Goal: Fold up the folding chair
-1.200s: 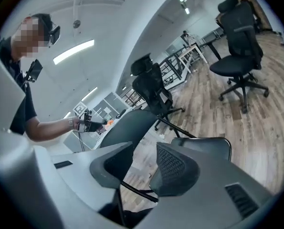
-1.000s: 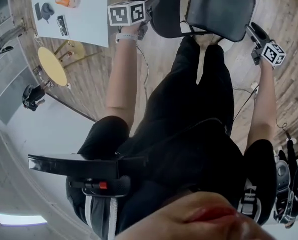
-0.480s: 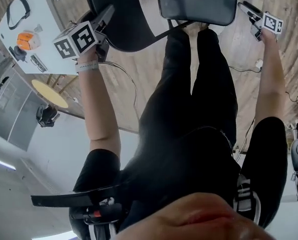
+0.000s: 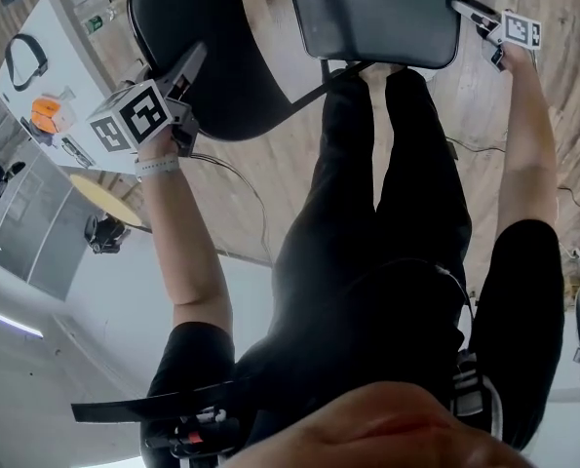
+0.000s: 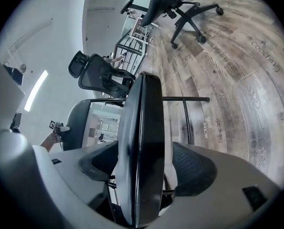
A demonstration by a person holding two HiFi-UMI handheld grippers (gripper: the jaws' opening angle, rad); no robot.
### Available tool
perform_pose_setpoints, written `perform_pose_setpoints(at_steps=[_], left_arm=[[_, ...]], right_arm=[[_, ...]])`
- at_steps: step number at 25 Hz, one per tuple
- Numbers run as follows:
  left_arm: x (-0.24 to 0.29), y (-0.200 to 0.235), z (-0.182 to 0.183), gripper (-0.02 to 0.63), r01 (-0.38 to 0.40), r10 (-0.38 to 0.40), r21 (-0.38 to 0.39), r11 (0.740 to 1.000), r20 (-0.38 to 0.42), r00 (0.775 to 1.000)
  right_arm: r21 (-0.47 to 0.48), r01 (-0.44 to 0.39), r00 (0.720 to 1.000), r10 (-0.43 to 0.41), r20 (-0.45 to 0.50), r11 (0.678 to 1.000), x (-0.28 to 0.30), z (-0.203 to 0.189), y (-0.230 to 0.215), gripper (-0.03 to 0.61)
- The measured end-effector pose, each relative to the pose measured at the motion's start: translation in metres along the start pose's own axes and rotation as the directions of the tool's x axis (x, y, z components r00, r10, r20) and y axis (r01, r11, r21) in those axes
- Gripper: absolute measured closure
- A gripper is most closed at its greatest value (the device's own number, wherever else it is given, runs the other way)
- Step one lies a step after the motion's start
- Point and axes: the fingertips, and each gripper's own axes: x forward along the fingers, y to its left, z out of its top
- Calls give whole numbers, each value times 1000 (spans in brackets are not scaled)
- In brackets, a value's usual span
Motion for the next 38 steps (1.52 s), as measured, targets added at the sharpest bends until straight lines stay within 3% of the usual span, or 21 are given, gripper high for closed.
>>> perform_pose_setpoints(at_steps=[8,15,22,28,30,34,38], left_arm=[[3,-9,-3,496,86,-86,-11,996,-33,996],[6,-14,-3,541,118,-117,25,993,-43,992],[-8,-20,2,557,115,-114,21,993,-33,993],[-34,-19,7,560,80,-80,17,997,-36,996],[-41,-23,10,560,72,-71,16,997,-39,997],[-65,-17,15,561,52,-51,22,998,-44,998],[-84,6,10,561,58,-56,32,998,-61,997]], right_arm=[[-8,-150,988,149,-33,989,26,1,1,252],[136,-220,973,226,-36,966,32,0,13,295],[110,-156,983,165,-77,982,27,0,13,305],[24,-264,958,265,-113,964,37,2,73,315],[66,-275,950,281,-136,959,34,0,94,321],[29,-381,903,378,-202,924,41,-1,153,341],[20,-417,880,409,-240,909,60,-17,199,388]])
